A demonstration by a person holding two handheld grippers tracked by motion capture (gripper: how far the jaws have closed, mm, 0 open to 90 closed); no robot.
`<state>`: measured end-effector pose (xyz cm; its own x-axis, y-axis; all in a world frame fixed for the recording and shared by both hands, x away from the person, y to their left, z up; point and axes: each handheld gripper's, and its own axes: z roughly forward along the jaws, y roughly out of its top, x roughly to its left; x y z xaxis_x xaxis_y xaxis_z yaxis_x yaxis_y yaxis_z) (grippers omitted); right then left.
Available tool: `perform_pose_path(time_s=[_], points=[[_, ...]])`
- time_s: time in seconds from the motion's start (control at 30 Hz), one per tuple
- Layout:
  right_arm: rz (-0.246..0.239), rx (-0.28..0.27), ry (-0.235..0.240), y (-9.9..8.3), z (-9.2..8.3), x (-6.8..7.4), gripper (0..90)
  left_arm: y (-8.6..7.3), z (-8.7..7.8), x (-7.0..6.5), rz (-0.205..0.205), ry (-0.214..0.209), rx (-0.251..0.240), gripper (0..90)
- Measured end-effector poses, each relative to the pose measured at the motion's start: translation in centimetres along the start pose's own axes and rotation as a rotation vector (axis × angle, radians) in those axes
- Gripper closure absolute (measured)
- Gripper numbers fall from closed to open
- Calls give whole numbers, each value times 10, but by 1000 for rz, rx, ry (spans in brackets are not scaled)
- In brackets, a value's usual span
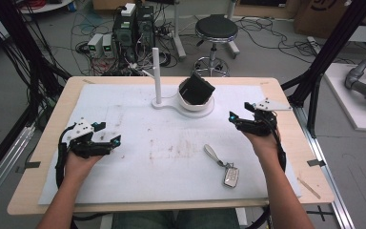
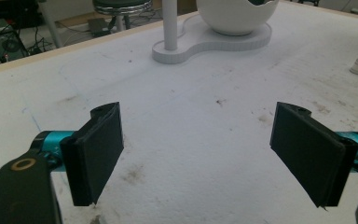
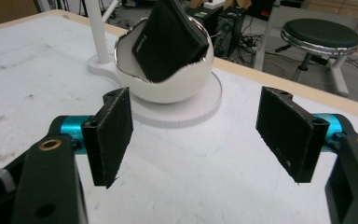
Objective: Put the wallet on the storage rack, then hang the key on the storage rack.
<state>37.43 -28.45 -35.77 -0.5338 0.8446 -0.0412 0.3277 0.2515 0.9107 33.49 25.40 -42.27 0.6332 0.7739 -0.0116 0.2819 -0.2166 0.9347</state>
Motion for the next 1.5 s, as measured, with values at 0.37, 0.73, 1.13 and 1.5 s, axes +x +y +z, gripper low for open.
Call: perform_pose_path(time_s=[0.37,0.73,1.13,1.5], points=[[54,22,-20,-28,-10,-4,217,1,-3,1,8,7,-4,171],[48,31,-27,-36,-12,-3,214,4,-5,5,-5,18,-12,171],[30,34,2,-37,-10,1,210,4,-6,4,-2,7,-16,171],[0,46,54,-42,-14,20,210,4,-10,-1,13,7,-14,171]])
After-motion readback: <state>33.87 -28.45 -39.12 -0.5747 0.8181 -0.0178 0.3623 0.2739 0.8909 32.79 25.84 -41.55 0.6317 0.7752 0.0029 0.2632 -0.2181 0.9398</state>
